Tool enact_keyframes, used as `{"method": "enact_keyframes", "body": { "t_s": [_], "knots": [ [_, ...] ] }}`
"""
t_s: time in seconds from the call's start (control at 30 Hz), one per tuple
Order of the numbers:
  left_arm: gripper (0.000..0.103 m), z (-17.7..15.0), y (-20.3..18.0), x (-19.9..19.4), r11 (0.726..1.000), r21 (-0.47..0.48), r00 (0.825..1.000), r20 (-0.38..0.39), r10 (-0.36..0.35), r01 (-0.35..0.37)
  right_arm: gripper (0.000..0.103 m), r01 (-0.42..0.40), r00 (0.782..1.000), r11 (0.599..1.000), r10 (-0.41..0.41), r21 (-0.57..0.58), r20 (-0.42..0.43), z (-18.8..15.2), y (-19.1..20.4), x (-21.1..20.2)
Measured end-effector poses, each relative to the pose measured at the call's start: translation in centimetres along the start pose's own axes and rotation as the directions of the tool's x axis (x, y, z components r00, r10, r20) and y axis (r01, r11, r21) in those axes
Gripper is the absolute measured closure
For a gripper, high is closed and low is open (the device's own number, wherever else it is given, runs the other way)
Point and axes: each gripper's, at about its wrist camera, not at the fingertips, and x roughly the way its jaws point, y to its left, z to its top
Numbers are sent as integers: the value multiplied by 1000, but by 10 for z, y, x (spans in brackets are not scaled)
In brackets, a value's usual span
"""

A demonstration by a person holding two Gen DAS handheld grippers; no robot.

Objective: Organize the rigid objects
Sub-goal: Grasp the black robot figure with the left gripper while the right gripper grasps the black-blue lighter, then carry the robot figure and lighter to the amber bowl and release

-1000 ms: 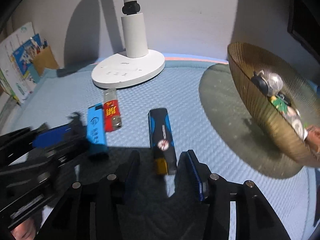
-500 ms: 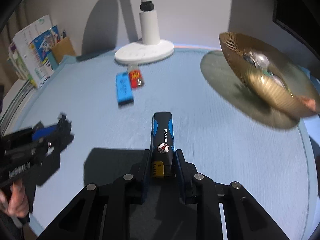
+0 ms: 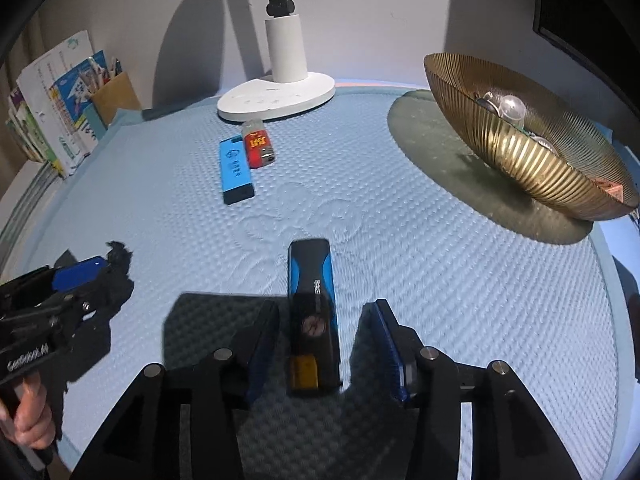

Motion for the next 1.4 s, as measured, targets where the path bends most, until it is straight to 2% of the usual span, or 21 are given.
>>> {"method": "enact_keyframes", "body": {
  "t_s": [0.03,0.07,0.1,0.13,0.17,0.2,0.23,0.37,0.43,0.5,0.6,0.7,0.77,0.83,0.93,1.0,1.2,1.27,1.3,1.33,1.4],
  "knots": [
    [46,1,-3,2,1000,6,1000,0,6,-6,59,16,1000,1000,-16,-25,7,0,4,0],
    [46,2,-4,3,1000,10,1000,4,19,-19,69,19,1000,999,-19,-47,13,-2,8,-1],
    [47,3,-8,5,999,23,999,11,44,-44,74,12,1000,997,-10,-75,18,-4,14,-3],
    [55,3,-12,7,996,45,997,16,73,-74,80,17,1000,995,-15,-95,24,-5,16,-5],
    [60,3,-15,8,993,62,995,22,100,-101,80,9,1000,993,-7,-117,24,-8,19,-6],
    [70,3,-18,8,991,76,993,26,112,-113,80,-18,1000,991,21,-131,21,-11,22,-9],
    [72,3,-22,7,990,90,994,30,109,-111,80,-38,999,990,41,-133,17,-13,22,-11],
    [72,5,-34,-4,991,107,996,51,79,-84,81,-152,988,985,154,-79,10,-19,10,-27],
    [72,13,-47,-11,989,128,996,71,62,-71,81,-177,983,984,179,-35,44,-13,-4,-41],
    [72,26,-60,-17,988,146,995,93,31,-44,81,-175,979,985,172,14,112,-1,-28,-63],
    [72,56,-87,-24,983,183,991,131,-20,-4,81,-137,972,988,120,70,204,16,-60,-91],
    [72,97,-120,-24,975,218,984,162,-73,37,81,-33,962,986,-13,161,273,42,-104,-112],
    [72,125,-146,-20,965,255,977,186,-106,57,81,43,959,971,-106,236,264,57,-133,-112],
    [71,147,-172,-11,952,295,970,196,-142,80,81,78,957,946,-160,316,243,66,-162,-108],
    [71,169,-205,14,940,325,973,162,-167,107,81,121,961,904,-211,410,181,75,-200,-92],
    [71,177,-219,35,935,335,977,129,-170,118,81,151,960,885,-238,440,151,79,-215,-80],
    [71,180,-236,84,940,304,984,42,-175,154,81,216,952,870,-289,443,104,86,-240,-57],
    [59,179,-235,89,941,293,982,30,-185,169,78,220,950,868,-294,445,103,88,-246,-53],
    [48,179,-233,90,944,282,982,27,-188,173,76,219,951,867,-292,447,100,89,-248,-51],
    [34,179,-229,88,946,265,978,34,-204,188,71,210,953,865,-285,456,100,88,-251,-51],
    [21,178,-220,78,950,242,974,66,-219,197,55,191,954,862,-275,470,117,83,-254,-55]
  ]
}}
